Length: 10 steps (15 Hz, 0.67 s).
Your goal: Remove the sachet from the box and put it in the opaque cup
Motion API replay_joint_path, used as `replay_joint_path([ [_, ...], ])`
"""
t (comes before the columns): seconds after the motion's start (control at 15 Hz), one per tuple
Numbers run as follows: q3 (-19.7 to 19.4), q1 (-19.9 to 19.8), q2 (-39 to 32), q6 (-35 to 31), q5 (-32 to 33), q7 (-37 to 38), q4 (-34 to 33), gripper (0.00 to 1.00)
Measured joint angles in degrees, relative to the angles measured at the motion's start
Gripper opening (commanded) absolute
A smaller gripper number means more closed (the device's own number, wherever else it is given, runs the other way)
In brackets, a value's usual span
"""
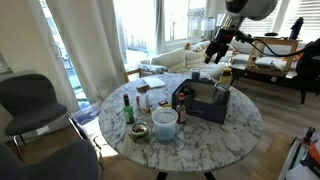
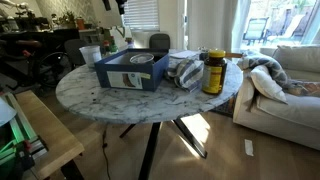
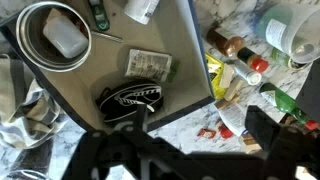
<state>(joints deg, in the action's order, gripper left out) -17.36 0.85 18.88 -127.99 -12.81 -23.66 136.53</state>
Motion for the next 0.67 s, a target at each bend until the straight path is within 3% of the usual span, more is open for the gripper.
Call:
replay_joint_path([
  [0.4,0.23,-0.22,0.0,0.0,0.0,0.0,0.0,1.0],
  [0.67,4.6,-0.53,-3.61,-3.92,-2.17,10.48,-1.1,1.0],
])
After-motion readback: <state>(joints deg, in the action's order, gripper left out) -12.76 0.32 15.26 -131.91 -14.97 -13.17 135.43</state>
